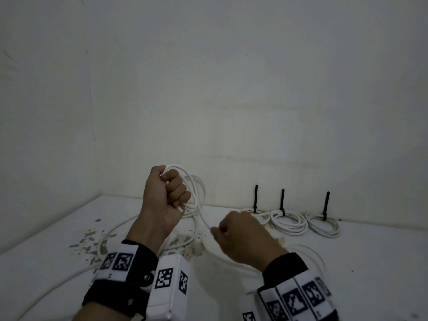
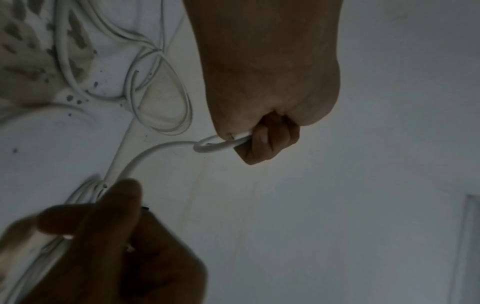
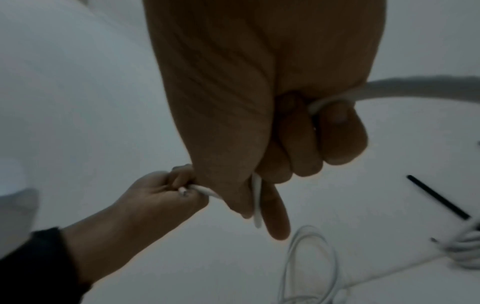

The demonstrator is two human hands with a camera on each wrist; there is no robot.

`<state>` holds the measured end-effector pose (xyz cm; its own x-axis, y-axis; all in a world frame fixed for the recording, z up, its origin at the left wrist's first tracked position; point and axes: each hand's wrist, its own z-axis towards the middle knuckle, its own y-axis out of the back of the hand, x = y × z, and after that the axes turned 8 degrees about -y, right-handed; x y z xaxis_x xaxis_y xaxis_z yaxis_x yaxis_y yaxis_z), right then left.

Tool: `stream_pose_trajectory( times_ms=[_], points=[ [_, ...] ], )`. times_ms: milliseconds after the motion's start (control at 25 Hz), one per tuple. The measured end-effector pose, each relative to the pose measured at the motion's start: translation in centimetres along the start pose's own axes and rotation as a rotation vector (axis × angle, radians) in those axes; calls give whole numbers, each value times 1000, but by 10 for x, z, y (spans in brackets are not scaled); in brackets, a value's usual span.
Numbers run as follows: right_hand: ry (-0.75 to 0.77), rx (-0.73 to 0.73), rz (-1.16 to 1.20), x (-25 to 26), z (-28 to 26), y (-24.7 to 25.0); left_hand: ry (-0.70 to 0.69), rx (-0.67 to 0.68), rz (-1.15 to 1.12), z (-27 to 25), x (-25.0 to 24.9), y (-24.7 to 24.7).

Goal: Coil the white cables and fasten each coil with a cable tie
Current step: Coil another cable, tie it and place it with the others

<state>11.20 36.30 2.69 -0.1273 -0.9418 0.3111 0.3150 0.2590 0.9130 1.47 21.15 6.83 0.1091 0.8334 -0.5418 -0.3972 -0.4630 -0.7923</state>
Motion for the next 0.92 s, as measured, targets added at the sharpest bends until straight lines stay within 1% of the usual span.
stream_pose_trajectory(
  times_ms=[120, 200, 280, 360, 440, 520, 600, 680, 760, 840, 920],
  points=[
    [137, -55, -93, 27, -10, 1, -21, 17, 59, 0, 4, -2],
    [211, -100, -138, 35, -15, 3, -30, 20, 92, 0, 8, -4],
    [277, -106, -152, 37, -20, 3, -49, 1, 117, 0, 12, -6],
    [349, -98, -75, 39, -24, 4, -48, -20, 131, 1, 19, -7],
    [395, -67, 93, 45, -26, 8, -11, -38, 183, 0, 24, -6],
    [397, -5, 280, 46, -24, 15, 18, -61, 296, -5, 25, -8],
    [393, 0, 331, 43, -21, 22, 3, -60, 451, -11, 23, -12],
    [369, -94, 335, 39, -20, 27, -9, 0, 615, -16, 24, -16],
    [319, -236, 372, 33, -18, 33, 27, 93, 740, -19, 26, -16],
    [249, -330, 430, 28, -15, 39, 119, 197, 788, -23, 27, -14],
    [144, -325, 486, 20, -12, 44, 245, 255, 746, -25, 28, -14]
  ],
)
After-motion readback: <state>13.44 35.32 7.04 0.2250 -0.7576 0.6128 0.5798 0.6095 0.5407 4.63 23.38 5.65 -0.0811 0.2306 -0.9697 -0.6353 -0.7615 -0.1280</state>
